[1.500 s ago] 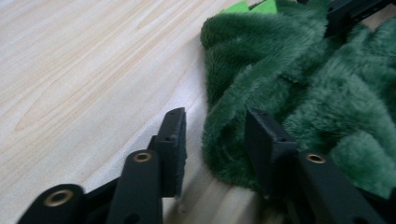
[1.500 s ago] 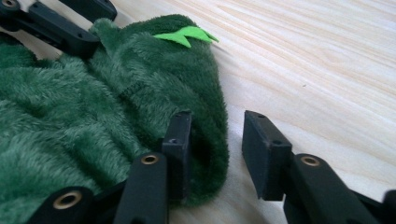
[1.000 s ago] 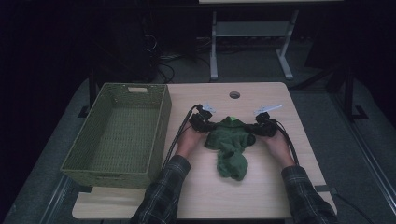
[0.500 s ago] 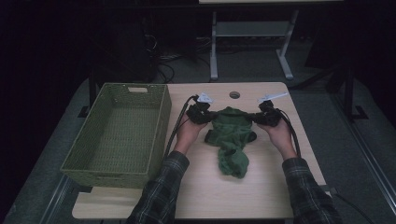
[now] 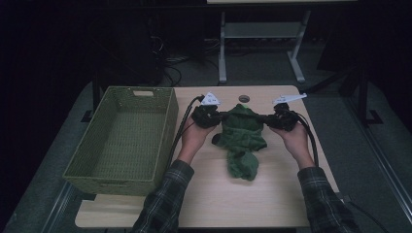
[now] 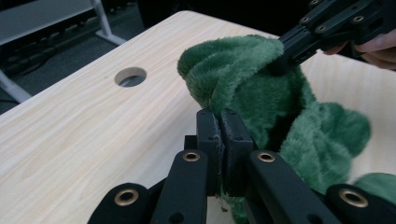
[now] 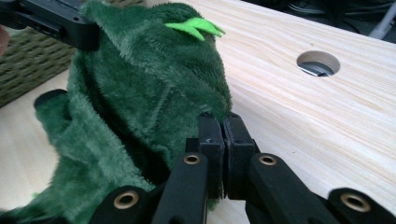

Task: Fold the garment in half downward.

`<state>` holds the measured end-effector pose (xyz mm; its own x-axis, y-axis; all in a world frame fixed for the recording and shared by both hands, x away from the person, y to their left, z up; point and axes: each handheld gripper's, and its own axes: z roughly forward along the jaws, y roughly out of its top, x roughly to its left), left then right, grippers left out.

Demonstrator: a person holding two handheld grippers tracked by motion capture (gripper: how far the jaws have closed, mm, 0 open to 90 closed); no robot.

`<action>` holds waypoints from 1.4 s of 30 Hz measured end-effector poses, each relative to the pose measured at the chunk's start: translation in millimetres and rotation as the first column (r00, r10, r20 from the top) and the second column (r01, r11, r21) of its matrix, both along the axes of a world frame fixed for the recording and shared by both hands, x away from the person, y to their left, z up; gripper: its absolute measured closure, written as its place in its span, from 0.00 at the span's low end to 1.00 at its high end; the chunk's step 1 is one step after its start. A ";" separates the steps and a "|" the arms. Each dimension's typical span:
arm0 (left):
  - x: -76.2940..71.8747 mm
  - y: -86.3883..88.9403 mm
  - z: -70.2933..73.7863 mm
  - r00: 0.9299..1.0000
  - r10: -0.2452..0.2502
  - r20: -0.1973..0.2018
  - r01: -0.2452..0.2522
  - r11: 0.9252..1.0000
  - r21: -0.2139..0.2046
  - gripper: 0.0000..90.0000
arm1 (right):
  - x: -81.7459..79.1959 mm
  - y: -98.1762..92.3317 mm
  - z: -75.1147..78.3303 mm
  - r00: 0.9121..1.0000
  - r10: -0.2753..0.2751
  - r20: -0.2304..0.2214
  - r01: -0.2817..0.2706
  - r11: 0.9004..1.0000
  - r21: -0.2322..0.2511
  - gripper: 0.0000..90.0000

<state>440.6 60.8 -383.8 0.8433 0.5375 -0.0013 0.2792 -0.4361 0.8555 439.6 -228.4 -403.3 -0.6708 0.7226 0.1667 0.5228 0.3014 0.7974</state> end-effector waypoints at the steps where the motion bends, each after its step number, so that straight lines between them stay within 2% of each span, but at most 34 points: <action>1: -4.7 0.3 2.4 1.000 -0.005 0.007 0.005 1.000 -0.008 0.97 | -2.6 -0.5 1.1 1.000 0.004 0.011 -0.004 1.000 0.002 0.98; 4: -14.9 0.5 6.4 1.000 -0.020 0.019 0.020 1.000 -0.019 0.97 | -11.8 -2.3 5.6 1.000 0.014 0.023 -0.015 1.000 0.022 0.98; 10: -32.9 2.0 7.8 0.998 -0.047 0.035 0.048 0.999 -0.013 0.97 | -29.2 -5.1 12.0 0.998 0.041 0.049 -0.042 0.999 0.028 0.98; 14: -43.4 4.7 7.2 0.998 -0.057 0.030 0.058 0.998 -0.025 0.97 | -42.0 -5.6 12.5 0.997 0.063 0.050 -0.064 0.998 0.018 0.98; 16: -50.3 5.4 6.7 0.997 -0.067 0.033 0.068 0.997 -0.025 0.97 | -48.4 -6.1 12.5 0.996 0.068 0.064 -0.070 0.997 0.027 0.97; 21: -67.4 5.7 3.1 0.995 -0.096 0.038 0.097 0.995 -0.024 0.97 | -65.1 -6.3 11.1 0.993 0.088 0.074 -0.091 0.995 0.029 0.97; 24: -75.0 7.5 2.2 0.993 -0.108 0.038 0.109 0.993 -0.032 0.97 | -73.1 -5.9 8.5 0.993 0.103 0.063 -0.106 0.994 0.036 0.97; 26: -79.7 8.5 1.4 0.992 -0.116 0.045 0.117 0.993 -0.028 0.97 | -79.9 -4.7 6.4 0.991 0.110 0.075 -0.113 0.993 0.036 0.97; 28: -85.9 10.5 -0.1 0.991 -0.126 0.047 0.127 0.992 -0.023 0.97 | -85.5 -3.5 4.5 0.990 0.123 0.067 -0.125 0.992 0.029 0.97; 31: -93.3 13.9 -4.0 0.989 -0.138 0.047 0.140 0.990 -0.029 0.97 | -95.2 -3.4 2.0 0.988 0.131 0.084 -0.134 0.991 0.029 0.97; 33: -99.3 16.3 -8.0 0.988 -0.148 0.047 0.149 0.989 -0.020 0.97 | -102.4 -3.2 0.0 0.987 0.144 0.072 -0.146 0.989 0.032 0.97; 34: -102.4 17.5 -10.1 0.987 -0.156 0.041 0.157 0.987 -0.017 0.97 | -106.1 -3.2 -1.2 0.985 0.148 0.084 -0.151 0.988 0.025 0.97; 37: -110.5 19.0 -15.6 0.985 -0.169 0.037 0.169 0.985 -0.018 0.97 | -115.1 -2.2 -4.3 0.984 0.165 0.069 -0.166 0.986 0.008 0.97; 39: -115.3 19.3 -19.1 0.983 -0.179 0.044 0.179 0.984 -0.008 0.97 | -120.9 -3.0 -6.3 0.982 0.169 0.080 -0.170 0.985 0.011 0.97; 42: -123.3 19.3 -27.0 0.981 -0.188 0.040 0.188 0.982 -0.010 0.97 | -127.4 -5.1 -9.5 0.981 0.182 0.060 -0.183 0.983 0.012 0.96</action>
